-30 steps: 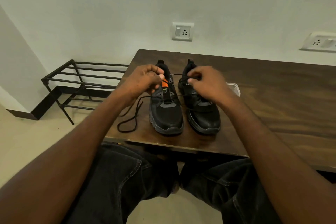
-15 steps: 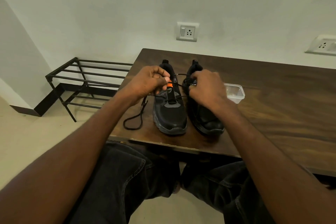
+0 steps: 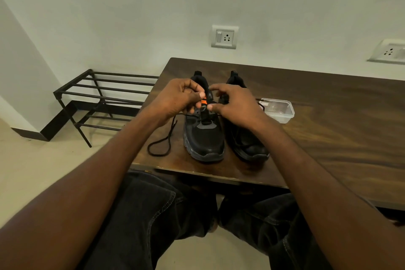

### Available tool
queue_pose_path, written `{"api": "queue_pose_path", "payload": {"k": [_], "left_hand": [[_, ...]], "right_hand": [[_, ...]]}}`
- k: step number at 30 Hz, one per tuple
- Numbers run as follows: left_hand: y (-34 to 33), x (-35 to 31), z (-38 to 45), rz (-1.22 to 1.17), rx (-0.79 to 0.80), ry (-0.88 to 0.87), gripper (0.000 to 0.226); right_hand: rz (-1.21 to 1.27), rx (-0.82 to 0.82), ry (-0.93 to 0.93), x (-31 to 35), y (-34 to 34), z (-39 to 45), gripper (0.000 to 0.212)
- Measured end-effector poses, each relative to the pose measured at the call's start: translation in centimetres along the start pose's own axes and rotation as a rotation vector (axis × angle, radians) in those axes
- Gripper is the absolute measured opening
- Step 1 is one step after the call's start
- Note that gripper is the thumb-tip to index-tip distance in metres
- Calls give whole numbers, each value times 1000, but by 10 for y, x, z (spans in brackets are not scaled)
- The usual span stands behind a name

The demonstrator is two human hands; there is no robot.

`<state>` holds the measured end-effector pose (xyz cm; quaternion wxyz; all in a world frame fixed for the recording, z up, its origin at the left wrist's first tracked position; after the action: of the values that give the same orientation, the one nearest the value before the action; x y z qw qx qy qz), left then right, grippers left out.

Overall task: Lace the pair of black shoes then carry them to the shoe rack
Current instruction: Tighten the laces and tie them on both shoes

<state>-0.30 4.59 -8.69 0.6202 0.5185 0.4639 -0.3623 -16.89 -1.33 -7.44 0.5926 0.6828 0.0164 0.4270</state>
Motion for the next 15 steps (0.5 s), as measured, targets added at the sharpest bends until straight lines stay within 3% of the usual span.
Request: {"api": "queue_pose_path", "payload": {"k": [2,5,11,15], "left_hand": [[-3,-2,0,20,-11,-11,13],[-3,-2,1,51,-45,-22,12],[-6,3,5,165,-14,-36,12],[-7,8,8,629,1,-96,36]], "right_hand": [[165,32,62,5,-5,0,35],[236,-74,-23,-7,-5,6,8],[259,-47,-10,-7,-14,5,15],[63,-86,-39,-8,-18,10,15]]}}
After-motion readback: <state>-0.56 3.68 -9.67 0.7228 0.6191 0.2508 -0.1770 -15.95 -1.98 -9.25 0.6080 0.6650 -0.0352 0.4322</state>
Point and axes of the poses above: each hand's wrist, its own z-axis towards the middle knuckle, its own y-axis out of the back of the hand, x = y × z, the point moved 5 cm from there along z, towards the middle knuckle, and after that the axes turned 1 degree about x, right-handed, at the moved point
